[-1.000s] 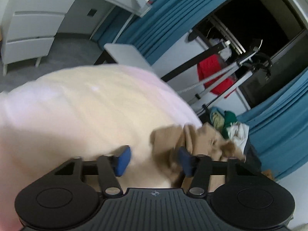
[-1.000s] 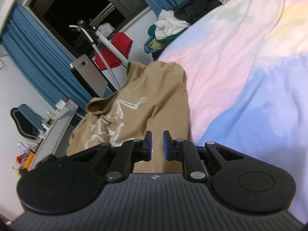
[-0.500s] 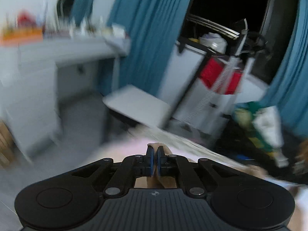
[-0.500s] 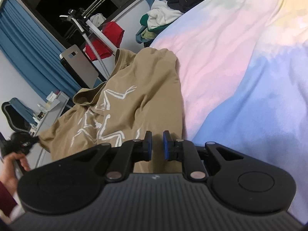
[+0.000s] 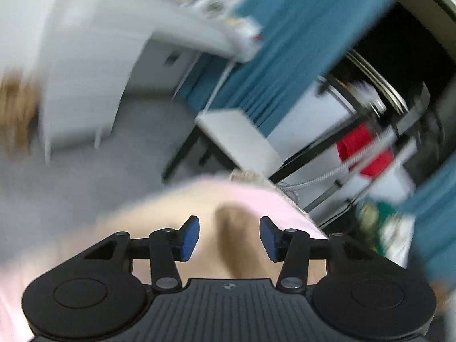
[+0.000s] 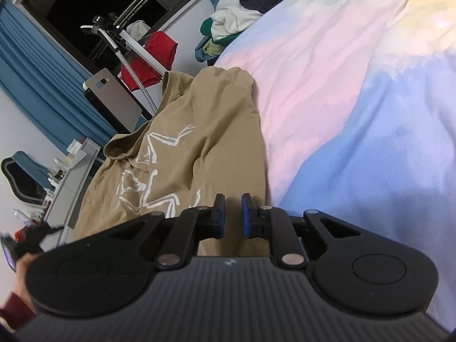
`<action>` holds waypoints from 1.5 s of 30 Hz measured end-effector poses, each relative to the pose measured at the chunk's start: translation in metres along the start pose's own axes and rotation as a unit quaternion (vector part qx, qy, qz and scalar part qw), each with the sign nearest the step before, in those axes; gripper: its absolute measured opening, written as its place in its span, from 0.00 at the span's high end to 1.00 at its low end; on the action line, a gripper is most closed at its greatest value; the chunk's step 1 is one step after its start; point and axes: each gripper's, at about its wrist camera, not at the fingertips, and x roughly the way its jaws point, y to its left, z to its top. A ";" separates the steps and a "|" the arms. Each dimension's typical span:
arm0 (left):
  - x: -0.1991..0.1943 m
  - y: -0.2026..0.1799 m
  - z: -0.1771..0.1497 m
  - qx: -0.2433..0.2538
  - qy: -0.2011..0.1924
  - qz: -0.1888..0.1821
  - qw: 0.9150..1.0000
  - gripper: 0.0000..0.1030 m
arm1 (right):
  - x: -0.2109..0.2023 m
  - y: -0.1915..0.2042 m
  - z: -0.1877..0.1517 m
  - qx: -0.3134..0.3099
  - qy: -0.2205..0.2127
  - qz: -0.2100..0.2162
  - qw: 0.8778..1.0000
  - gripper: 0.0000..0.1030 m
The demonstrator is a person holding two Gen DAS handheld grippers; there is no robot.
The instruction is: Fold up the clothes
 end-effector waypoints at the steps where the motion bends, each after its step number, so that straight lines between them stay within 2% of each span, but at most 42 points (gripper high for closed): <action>1: 0.001 0.013 -0.004 -0.035 0.012 -0.003 0.999 0.56 | 0.000 0.000 -0.001 0.003 0.001 0.001 1.000 0.85; 3: 0.004 0.031 -0.015 -0.081 0.027 -0.004 0.996 0.67 | 0.002 -0.001 -0.002 0.008 0.005 0.001 1.000 0.85; 4: 0.004 0.036 -0.020 -0.088 0.026 -0.005 0.996 0.71 | 0.002 -0.002 -0.002 0.010 0.007 0.002 1.000 0.85; 6: 0.002 0.033 -0.026 -0.069 0.018 -0.021 0.997 0.70 | 0.004 -0.002 -0.004 0.013 0.011 0.001 1.000 0.85; 10: 0.008 0.011 -0.034 -0.015 0.036 -0.048 0.998 0.70 | 0.007 -0.003 -0.005 0.018 0.015 0.001 1.000 0.86; 13: 0.012 -0.011 -0.041 0.025 0.046 -0.090 0.995 0.70 | 0.009 -0.004 -0.006 0.024 0.020 0.001 1.000 0.85; 15: 0.010 -0.031 -0.048 0.070 0.038 -0.111 0.991 0.61 | 0.010 -0.005 -0.006 0.025 0.022 0.002 0.999 0.85; 17: 0.008 -0.057 -0.058 0.143 0.019 -0.093 0.985 0.30 | 0.011 -0.007 -0.006 0.030 0.024 0.003 0.999 0.85; 19: 0.008 -0.072 -0.066 0.182 0.008 -0.064 0.981 0.21 | 0.011 -0.008 -0.005 0.035 0.026 0.005 0.999 0.85; 21: 0.015 -0.075 -0.069 0.168 0.025 -0.053 0.984 0.17 | 0.012 -0.009 -0.005 0.038 0.027 0.007 0.999 0.85; 23: 0.024 -0.071 -0.070 0.124 0.053 -0.059 0.989 0.13 | 0.012 -0.009 -0.005 0.040 0.028 0.008 0.999 0.85; 25: 0.029 -0.065 -0.070 0.081 0.058 -0.065 0.993 0.14 | 0.012 -0.010 -0.005 0.041 0.030 0.008 0.999 0.85; 27: 0.032 -0.059 -0.068 0.048 0.053 -0.080 0.994 0.23 | 0.013 -0.011 -0.005 0.044 0.031 0.009 0.999 0.85; 28: 0.032 -0.057 -0.066 0.038 0.054 -0.085 0.994 0.38 | 0.014 -0.012 -0.005 0.046 0.031 0.009 0.998 0.85; 29: 0.032 -0.055 -0.065 0.037 0.057 -0.087 0.994 0.58 | 0.014 -0.013 -0.005 0.047 0.032 0.010 0.998 0.85; 30: 0.032 -0.055 -0.064 0.041 0.061 -0.085 0.994 0.68 | 0.014 -0.013 -0.005 0.048 0.032 0.010 0.998 0.85; 31: 0.031 -0.055 -0.064 0.046 0.066 -0.083 0.993 0.82 | 0.015 -0.014 -0.005 0.050 0.032 0.010 0.998 0.85; 32: 0.031 -0.056 -0.062 0.053 0.070 -0.079 0.993 0.89 | 0.015 -0.014 -0.005 0.050 0.032 0.010 0.998 0.85; 34: 0.025 -0.060 -0.059 0.077 0.071 -0.064 0.992 0.94 | 0.015 -0.014 -0.005 0.050 0.033 0.010 0.998 0.85; 37: 0.010 -0.058 -0.050 0.102 0.074 -0.050 0.991 0.96 | 0.015 -0.014 -0.005 0.050 0.033 0.011 0.998 0.85; 45: -0.048 -0.012 -0.023 0.085 0.075 -0.036 0.993 0.96 | 0.014 -0.013 -0.005 0.055 0.035 0.011 0.998 0.85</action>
